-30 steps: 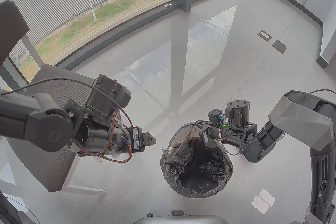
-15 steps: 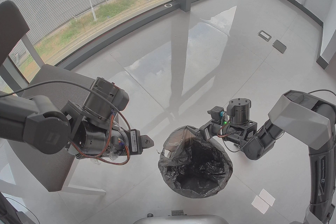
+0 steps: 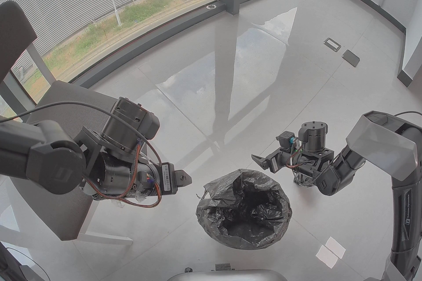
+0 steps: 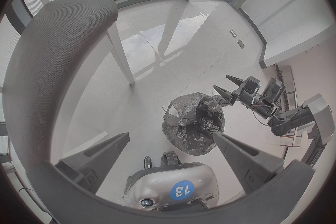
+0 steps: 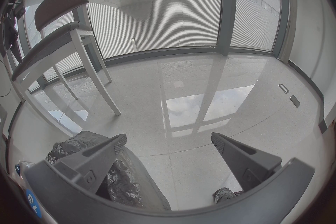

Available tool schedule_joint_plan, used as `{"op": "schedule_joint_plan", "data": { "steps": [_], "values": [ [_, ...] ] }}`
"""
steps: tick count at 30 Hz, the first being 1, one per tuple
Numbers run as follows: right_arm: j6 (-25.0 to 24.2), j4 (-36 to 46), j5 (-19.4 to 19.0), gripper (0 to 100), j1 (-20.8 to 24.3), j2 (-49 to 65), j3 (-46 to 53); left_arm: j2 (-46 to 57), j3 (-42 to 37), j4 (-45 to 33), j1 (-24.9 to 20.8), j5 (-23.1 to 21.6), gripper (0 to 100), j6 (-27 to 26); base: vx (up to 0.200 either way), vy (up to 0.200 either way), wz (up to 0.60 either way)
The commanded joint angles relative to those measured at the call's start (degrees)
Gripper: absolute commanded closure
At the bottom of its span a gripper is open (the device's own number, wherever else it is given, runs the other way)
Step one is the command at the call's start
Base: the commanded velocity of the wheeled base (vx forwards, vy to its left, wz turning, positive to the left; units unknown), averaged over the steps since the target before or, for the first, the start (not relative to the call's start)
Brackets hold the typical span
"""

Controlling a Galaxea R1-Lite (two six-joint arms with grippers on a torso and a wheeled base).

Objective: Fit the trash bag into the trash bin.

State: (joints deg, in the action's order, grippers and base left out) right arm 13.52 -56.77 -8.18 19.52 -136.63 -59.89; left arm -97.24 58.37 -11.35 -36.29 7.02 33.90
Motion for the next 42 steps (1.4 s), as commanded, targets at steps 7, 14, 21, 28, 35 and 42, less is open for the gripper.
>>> {"op": "schedule_joint_plan", "data": {
  "steps": [7,14,21,28,35,42],
  "values": [
    [-0.6,0.4,4.0,0,-4.0,3.1,8.9,1.0,-0.4,0.0,0.1,0.2,0,0.0,0.000,0.000,0.00],
    [-0.1,1.6,5.8,0,-10.6,2.5,15.7,1.5,-0.3,0.1,0.1,0.2,0,0.1,0.000,0.000,0.00],
    [0.0,2.2,6.3,0,-14.9,-3.1,14.4,1.8,-0.3,0.1,0.1,0.2,0,0.0,0.000,0.000,0.00],
    [0.1,2.4,8.1,0,-19.0,-8.3,10.7,1.1,-0.4,2.6,0.0,0.1,0,-0.3,0.000,0.000,0.00],
    [0.0,4.0,8.3,0,-21.2,-10.9,1.6,0.5,-0.3,3.7,-0.8,0.4,0,-0.2,0.000,0.000,0.00],
    [-0.6,9.0,8.3,0,-21.7,-14.5,-10.2,1.0,-2.8,3.6,-0.9,1.8,0,0.1,0.000,0.000,0.00]
  ]
}}
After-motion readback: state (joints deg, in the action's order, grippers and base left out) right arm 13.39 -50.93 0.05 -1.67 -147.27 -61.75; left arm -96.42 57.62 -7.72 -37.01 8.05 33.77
